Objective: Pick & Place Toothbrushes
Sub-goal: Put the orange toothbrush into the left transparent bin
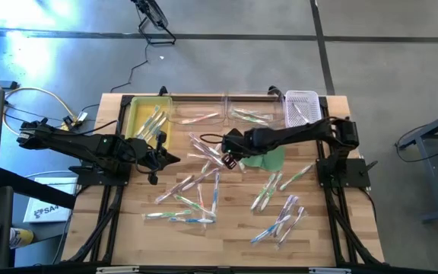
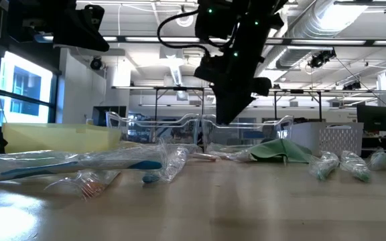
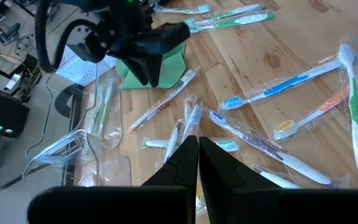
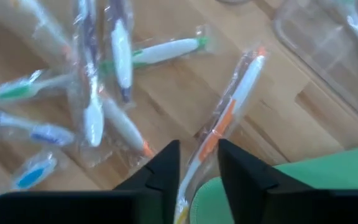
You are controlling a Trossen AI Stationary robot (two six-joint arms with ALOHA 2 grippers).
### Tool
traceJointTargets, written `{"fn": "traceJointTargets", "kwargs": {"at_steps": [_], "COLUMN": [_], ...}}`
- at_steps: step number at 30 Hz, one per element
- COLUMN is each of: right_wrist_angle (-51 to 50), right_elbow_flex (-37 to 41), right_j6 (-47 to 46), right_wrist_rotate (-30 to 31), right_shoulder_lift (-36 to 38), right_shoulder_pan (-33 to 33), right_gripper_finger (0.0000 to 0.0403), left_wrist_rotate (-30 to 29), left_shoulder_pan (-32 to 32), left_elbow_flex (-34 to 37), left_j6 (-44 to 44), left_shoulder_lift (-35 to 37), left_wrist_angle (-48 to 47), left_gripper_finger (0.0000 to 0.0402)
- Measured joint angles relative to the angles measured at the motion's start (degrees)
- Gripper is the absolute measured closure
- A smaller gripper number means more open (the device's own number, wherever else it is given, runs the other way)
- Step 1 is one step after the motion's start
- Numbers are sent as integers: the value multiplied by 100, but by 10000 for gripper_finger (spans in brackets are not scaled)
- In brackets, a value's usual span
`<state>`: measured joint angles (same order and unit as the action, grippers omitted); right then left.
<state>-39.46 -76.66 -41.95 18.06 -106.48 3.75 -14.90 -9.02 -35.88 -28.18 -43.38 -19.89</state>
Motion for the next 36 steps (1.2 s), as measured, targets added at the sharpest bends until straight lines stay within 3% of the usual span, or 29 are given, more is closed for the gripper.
{"fn": "traceJointTargets", "kwargs": {"at_steps": [7,19,36], "right_wrist_angle": [22,234,513], "right_elbow_flex": [4,3,419], "right_j6": [-486,-499,-906], "right_wrist_rotate": [134,-3,-419], "right_shoulder_lift": [-92,-767,-800], "right_shoulder_pan": [17,118,350], "right_gripper_finger": [236,255,256], "left_wrist_rotate": [0,0,0], "left_shoulder_pan": [0,0,0], "left_elbow_flex": [-1,0,-1], "left_j6": [0,0,0], "left_shoulder_lift": [-2,-1,-1], "left_wrist_angle": [-1,-2,-3], "left_gripper_finger": [392,392,392]}}
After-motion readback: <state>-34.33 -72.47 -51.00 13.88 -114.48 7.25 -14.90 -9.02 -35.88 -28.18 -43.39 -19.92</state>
